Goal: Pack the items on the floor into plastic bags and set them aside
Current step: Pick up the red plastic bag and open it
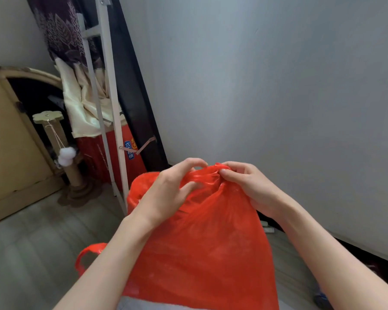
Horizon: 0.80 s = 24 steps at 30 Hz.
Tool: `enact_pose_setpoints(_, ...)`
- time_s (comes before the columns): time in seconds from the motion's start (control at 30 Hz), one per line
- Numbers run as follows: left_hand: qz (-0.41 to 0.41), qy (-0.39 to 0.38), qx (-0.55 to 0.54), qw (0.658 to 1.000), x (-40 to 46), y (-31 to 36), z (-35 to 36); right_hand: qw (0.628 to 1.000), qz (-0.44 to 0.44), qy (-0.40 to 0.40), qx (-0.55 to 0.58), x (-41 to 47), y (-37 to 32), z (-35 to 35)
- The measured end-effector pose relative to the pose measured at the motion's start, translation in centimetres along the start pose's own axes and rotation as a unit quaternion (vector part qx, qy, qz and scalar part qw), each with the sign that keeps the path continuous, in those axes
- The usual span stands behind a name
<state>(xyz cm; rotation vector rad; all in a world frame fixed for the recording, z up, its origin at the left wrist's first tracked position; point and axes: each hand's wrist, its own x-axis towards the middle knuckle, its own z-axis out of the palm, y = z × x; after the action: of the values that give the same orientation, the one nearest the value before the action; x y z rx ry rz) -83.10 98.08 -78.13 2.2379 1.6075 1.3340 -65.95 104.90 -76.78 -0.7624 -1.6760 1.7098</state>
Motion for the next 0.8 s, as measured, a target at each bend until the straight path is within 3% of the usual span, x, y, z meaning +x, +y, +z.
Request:
enact_pose_setpoints(0.07, 0.004, 0.037, 0.003, 0.999, 0.2, -0.1, -0.2, 0.98, -0.05, 0.083, -0.176, 0.2, 0.3, 0.0)
enact_pose_setpoints(0.13, -0.006, 0.046, 0.012, 0.999, 0.3, -0.2, -0.2, 0.884, -0.1, 0.198, -0.412, 0.4, 0.7, -0.2)
enact_pose_setpoints(0.17, -0.019, 0.035, 0.013, 0.999, 0.3, -0.2, -0.1, 0.836, -0.104, 0.238, -0.483, 0.4, 0.8, -0.2)
enact_pose_setpoints(0.23, -0.053, 0.011, 0.013, 0.998, 0.2, 0.1, 0.3, 0.801, -0.09, 0.29, -0.515, 0.3, 0.6, -0.1)
enact_pose_setpoints(0.3, -0.076, 0.029, 0.019, 0.996, 0.1, 0.2, 0.7, 0.815, -0.072, 0.32, -0.477, 0.3, 0.4, 0.1)
enact_pose_setpoints(0.47, -0.17, 0.127, 0.007, 0.977, 0.3, 1.5, 1.1, 0.918, 0.011, 0.304, -0.255, 1.0, 1.0, 1.6)
enact_pose_setpoints(0.63, -0.214, 0.078, -0.134, 0.964, 0.5, 3.5, 1.0, 0.927, -0.006, 0.31, -0.212, 1.2, 1.4, 2.2)
enact_pose_setpoints(0.8, -0.242, 0.122, -0.088, 0.958, 0.5, 1.8, -0.5, 0.965, 0.012, 0.255, -0.058, 1.4, 1.1, 0.6)
